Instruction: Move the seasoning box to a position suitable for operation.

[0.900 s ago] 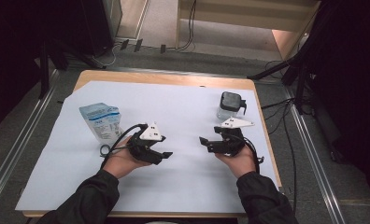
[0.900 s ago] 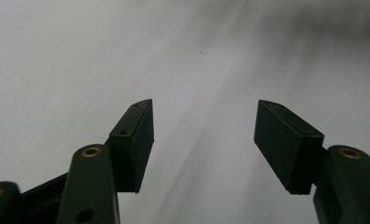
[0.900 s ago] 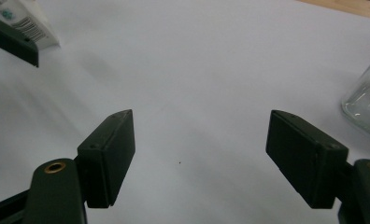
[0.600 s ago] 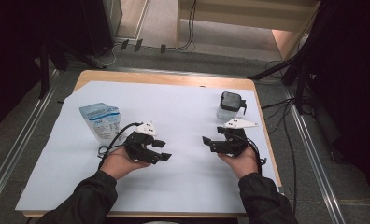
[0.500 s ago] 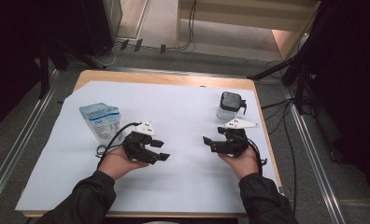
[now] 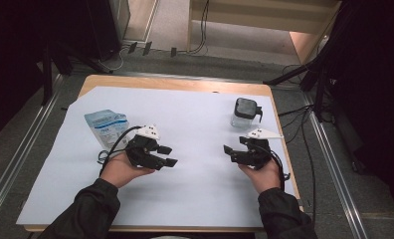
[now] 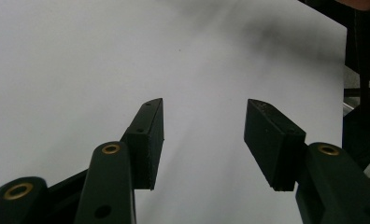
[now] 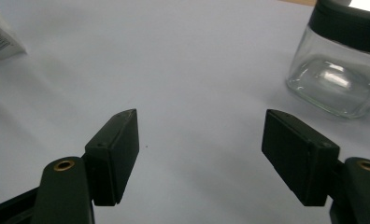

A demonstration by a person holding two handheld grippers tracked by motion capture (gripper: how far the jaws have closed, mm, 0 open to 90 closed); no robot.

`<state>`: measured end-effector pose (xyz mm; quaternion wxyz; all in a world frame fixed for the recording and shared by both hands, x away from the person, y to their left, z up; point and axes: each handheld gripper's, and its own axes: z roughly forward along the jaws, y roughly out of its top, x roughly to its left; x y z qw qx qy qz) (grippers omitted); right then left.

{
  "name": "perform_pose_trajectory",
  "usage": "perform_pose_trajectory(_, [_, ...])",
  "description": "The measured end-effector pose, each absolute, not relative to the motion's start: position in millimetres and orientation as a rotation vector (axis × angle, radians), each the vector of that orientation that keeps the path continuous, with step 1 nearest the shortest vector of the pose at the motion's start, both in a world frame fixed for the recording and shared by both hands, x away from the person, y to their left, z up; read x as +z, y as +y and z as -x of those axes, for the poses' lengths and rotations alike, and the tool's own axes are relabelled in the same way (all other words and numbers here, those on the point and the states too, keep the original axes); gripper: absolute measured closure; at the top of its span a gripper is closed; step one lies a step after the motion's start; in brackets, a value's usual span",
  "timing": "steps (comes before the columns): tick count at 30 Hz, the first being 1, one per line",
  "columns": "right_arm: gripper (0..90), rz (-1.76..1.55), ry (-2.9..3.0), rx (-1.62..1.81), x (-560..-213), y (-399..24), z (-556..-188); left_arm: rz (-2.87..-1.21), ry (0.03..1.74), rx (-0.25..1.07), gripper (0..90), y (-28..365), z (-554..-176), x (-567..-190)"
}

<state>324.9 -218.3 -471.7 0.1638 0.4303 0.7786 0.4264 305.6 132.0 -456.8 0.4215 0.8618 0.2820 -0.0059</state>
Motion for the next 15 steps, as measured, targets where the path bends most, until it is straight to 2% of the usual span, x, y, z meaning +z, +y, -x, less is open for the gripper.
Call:
perform_pose_trajectory(7, [28.8, -1.294, 2.151, 1.218, -475.8, -225.3, -328.2, -2.164, 0.705, -0.014, 48.2, 130.2, -306.5, -456.6])
perform_pose_trajectory(15, [33.6, -1.439, 2.077, 1.21, -482.7, -223.1, -342.8, -2.149, 0.714, -0.004, 47.7, 133.7, -306.5, -454.9])
